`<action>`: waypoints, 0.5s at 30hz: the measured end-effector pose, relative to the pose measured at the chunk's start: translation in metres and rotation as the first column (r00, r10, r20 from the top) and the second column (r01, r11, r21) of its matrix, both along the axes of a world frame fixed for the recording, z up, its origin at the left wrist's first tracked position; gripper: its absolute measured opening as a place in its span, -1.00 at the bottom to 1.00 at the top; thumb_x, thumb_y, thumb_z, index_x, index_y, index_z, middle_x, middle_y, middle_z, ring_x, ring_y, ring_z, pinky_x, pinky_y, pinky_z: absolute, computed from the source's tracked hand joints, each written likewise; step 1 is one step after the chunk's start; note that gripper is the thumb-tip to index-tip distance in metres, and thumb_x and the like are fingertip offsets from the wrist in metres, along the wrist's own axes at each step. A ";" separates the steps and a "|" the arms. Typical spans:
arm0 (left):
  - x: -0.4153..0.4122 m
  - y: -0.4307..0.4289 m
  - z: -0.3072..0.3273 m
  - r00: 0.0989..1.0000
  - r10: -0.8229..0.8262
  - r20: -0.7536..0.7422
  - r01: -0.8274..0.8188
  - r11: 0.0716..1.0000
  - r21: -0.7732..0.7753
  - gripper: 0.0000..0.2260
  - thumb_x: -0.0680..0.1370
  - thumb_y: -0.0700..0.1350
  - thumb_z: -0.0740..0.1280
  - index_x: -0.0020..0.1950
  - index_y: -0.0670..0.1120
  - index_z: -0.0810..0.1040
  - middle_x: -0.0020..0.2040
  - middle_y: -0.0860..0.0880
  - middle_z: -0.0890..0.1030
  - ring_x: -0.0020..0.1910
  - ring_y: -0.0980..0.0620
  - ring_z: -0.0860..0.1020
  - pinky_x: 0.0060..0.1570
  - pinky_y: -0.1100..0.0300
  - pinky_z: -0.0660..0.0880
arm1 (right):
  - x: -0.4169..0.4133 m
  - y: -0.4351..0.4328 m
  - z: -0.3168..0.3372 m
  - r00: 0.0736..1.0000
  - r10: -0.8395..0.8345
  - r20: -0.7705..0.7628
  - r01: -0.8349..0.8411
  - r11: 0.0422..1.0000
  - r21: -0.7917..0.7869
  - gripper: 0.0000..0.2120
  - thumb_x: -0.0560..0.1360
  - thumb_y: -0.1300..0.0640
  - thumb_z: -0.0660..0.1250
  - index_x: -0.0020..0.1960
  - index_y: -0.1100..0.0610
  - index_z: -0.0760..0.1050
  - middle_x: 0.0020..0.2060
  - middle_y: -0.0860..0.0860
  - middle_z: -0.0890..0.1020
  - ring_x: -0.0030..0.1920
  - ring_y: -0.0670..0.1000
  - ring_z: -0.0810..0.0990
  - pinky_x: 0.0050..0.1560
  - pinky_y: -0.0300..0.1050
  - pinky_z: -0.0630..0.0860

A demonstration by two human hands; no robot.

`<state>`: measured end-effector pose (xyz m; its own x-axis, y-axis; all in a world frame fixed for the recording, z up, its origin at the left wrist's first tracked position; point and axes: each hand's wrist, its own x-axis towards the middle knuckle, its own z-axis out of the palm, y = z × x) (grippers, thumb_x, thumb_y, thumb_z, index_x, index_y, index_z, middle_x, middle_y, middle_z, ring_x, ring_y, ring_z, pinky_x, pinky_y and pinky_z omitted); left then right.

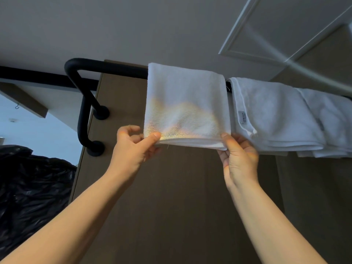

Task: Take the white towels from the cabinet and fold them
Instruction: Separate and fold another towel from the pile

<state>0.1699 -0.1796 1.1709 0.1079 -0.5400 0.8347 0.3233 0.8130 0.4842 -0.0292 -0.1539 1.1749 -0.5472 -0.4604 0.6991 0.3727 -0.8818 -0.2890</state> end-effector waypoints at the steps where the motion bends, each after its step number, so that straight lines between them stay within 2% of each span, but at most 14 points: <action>1: -0.001 0.000 0.001 1.000 0.013 0.009 -0.013 1.000 0.005 -0.63 0.52 -0.20 0.41 0.23 -0.13 0.32 -0.01 -0.12 0.63 -0.20 0.06 0.67 -0.25 0.28 0.60 | -0.001 0.000 0.000 1.000 -0.015 0.012 0.015 1.000 0.002 -0.77 0.49 0.39 0.37 -0.16 0.09 0.44 -0.24 0.00 0.63 -0.14 -0.04 0.64 -0.04 -0.19 0.61; 5: -0.009 -0.001 0.003 0.997 -0.002 0.079 0.004 1.000 -0.017 -0.71 0.53 -0.21 0.39 0.21 -0.16 0.42 0.07 -0.18 0.65 -0.05 -0.04 0.68 -0.15 0.19 0.63 | -0.004 -0.001 0.002 0.996 -0.041 0.082 0.043 0.999 -0.016 -0.73 0.48 0.39 0.38 -0.17 0.07 0.40 -0.17 -0.01 0.61 -0.12 -0.05 0.66 -0.03 -0.17 0.63; 9: -0.008 0.000 0.003 0.995 0.031 0.095 -0.028 0.999 -0.031 -0.72 0.54 -0.20 0.38 0.21 -0.17 0.44 -0.04 -0.11 0.64 -0.21 0.11 0.67 -0.24 0.29 0.59 | -0.005 -0.004 0.001 0.996 -0.016 0.089 0.016 1.000 0.000 -0.73 0.49 0.38 0.38 -0.17 0.07 0.38 -0.13 0.01 0.63 -0.10 -0.04 0.68 0.01 -0.14 0.64; 12: -0.004 0.000 0.003 0.990 0.056 0.128 -0.052 0.998 -0.037 -0.74 0.54 -0.20 0.38 0.20 -0.19 0.48 -0.04 -0.11 0.65 -0.25 0.16 0.64 -0.27 0.33 0.56 | -0.003 -0.005 0.000 0.997 -0.027 0.066 0.026 1.000 0.011 -0.73 0.50 0.36 0.38 -0.19 0.08 0.36 -0.17 0.02 0.61 -0.12 -0.04 0.67 0.01 -0.14 0.64; 15: -0.008 -0.003 0.006 0.985 0.069 0.161 -0.065 0.997 -0.030 -0.78 0.55 -0.22 0.36 0.17 -0.27 0.54 -0.24 0.02 0.62 -0.37 0.20 0.58 -0.26 0.31 0.56 | -0.002 -0.006 0.004 0.989 -0.088 0.119 0.089 0.996 -0.003 -0.66 0.50 0.38 0.37 -0.26 0.07 0.31 -0.29 -0.03 0.56 -0.21 -0.06 0.62 -0.01 -0.09 0.60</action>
